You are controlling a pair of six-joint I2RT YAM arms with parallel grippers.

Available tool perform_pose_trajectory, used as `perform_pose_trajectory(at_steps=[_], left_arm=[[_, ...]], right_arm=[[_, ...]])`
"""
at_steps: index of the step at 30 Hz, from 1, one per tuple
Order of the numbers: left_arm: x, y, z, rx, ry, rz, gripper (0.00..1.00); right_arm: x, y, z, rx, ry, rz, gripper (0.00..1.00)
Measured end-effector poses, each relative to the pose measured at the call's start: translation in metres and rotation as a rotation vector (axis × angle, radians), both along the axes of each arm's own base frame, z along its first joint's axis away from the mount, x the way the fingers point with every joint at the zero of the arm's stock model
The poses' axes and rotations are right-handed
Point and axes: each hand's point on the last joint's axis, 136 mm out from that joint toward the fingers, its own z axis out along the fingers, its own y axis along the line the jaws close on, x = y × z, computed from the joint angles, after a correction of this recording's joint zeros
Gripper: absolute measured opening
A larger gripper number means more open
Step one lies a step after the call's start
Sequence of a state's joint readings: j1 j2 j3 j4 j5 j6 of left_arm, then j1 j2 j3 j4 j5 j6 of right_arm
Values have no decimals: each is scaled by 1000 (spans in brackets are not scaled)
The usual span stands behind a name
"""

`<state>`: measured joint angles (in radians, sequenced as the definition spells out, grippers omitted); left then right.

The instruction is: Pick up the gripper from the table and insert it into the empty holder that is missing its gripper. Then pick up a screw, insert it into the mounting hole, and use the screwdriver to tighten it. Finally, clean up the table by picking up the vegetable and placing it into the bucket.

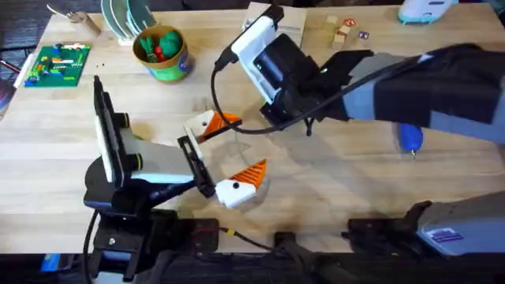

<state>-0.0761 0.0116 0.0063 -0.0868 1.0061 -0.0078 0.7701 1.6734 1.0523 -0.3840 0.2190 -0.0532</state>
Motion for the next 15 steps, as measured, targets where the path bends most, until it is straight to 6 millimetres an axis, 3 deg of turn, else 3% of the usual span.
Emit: perform_pose_trajectory(at_steps=[8, 15], left_arm=[[0, 0, 0, 0, 0, 0, 994], [0, 0, 0, 0, 0, 0, 993]], right_arm=[[15, -4, 46, 34, -48, -19, 6], [18, 7, 96, 47, -48, 33, 6]])
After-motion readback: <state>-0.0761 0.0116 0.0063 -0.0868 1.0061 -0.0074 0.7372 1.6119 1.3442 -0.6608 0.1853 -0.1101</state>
